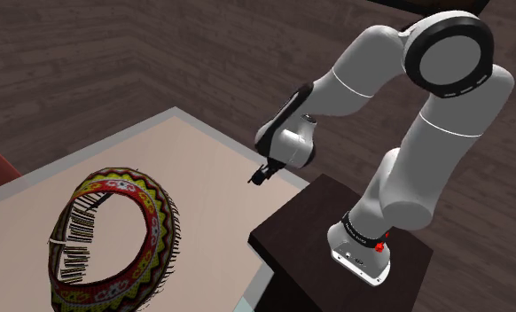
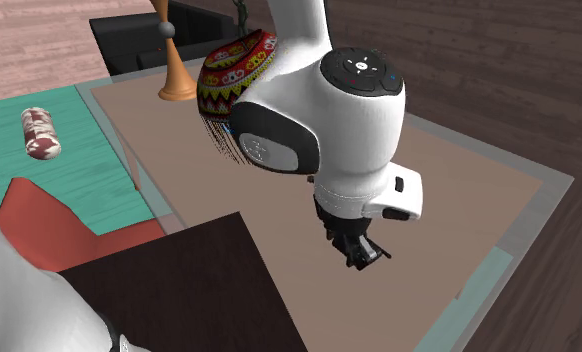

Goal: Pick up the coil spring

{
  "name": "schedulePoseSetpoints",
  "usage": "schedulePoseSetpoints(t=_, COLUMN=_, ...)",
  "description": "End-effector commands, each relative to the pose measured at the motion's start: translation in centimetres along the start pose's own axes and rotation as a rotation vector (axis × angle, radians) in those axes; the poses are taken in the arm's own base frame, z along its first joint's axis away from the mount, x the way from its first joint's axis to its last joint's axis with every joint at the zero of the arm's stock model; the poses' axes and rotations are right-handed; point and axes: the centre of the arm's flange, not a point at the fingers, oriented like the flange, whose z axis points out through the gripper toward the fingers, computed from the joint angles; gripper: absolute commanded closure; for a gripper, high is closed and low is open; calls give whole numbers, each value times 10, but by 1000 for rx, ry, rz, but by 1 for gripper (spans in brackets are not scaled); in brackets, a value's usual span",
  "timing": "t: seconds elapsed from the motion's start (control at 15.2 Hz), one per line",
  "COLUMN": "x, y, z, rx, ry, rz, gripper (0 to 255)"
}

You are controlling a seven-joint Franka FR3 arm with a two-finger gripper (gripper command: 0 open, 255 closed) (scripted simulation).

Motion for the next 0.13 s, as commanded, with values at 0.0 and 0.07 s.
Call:
schedulePoseSetpoints(t=0.0, x=2, y=-1, z=-5, rx=0, ry=-1, rz=-1, gripper=255)
schedulePoseSetpoints(t=0.07, x=2, y=-1, z=-5, rx=0, ry=-1, rz=-1, gripper=255)
